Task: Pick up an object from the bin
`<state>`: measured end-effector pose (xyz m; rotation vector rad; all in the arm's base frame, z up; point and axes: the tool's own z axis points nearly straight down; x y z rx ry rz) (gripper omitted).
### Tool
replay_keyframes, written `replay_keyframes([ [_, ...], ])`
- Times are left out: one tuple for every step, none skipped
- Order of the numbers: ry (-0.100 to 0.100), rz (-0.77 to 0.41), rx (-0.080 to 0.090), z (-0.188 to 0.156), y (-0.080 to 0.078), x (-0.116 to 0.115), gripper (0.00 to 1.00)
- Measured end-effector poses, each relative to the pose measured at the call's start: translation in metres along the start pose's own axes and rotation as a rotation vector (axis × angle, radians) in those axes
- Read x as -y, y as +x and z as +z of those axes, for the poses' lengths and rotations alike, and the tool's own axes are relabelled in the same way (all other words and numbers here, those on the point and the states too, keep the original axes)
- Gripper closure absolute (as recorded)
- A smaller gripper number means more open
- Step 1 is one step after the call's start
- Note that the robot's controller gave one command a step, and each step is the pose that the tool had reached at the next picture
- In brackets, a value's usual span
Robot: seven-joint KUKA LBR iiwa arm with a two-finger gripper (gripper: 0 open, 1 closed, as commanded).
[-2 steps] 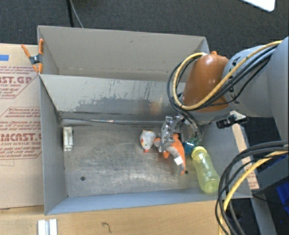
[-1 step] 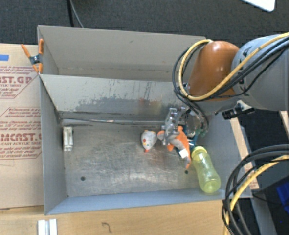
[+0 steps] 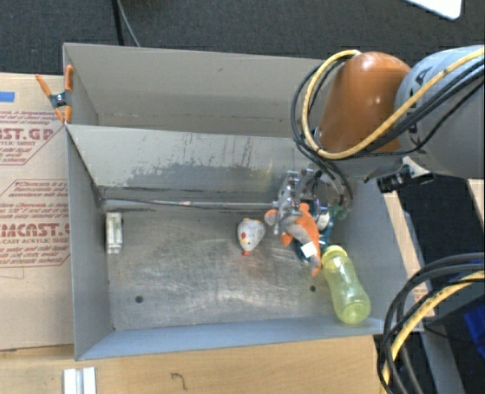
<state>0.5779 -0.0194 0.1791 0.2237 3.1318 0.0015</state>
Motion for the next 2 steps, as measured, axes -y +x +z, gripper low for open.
replay_keyframes([
  [0.0,-0.004,0.004,0.002,-0.005,-0.002,1.0],
  [0.001,-0.077,-0.009,-0.039,0.009,0.022,1.0],
])
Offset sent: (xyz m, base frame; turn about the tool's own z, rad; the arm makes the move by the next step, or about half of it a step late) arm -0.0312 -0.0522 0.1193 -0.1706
